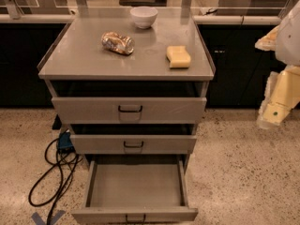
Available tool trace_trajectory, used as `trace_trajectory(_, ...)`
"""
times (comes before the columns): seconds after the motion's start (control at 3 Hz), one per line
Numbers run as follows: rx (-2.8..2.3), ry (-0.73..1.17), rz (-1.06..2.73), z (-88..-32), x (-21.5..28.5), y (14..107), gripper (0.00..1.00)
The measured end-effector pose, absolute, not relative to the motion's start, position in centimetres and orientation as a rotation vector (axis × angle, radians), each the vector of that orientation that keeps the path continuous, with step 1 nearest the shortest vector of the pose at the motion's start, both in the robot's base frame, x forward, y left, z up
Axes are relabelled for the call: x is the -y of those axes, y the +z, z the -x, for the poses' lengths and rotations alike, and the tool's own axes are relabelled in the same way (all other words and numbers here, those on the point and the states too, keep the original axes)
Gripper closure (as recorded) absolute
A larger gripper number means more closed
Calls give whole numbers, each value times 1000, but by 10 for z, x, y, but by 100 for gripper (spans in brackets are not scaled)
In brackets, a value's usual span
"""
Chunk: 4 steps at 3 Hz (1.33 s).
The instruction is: Place sponge into bottom drawer
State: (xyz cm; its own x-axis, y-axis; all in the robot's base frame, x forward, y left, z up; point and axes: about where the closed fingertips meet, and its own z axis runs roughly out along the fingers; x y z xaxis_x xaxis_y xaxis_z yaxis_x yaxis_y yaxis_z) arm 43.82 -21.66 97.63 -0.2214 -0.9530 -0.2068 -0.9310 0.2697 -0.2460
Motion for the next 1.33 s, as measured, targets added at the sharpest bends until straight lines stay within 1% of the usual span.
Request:
trace_trajectory(0.33,-2219,-109,1716,-447,218,977,0)
trace_trajectory(1.33,-2095,-105,1434,-550,269,970,0)
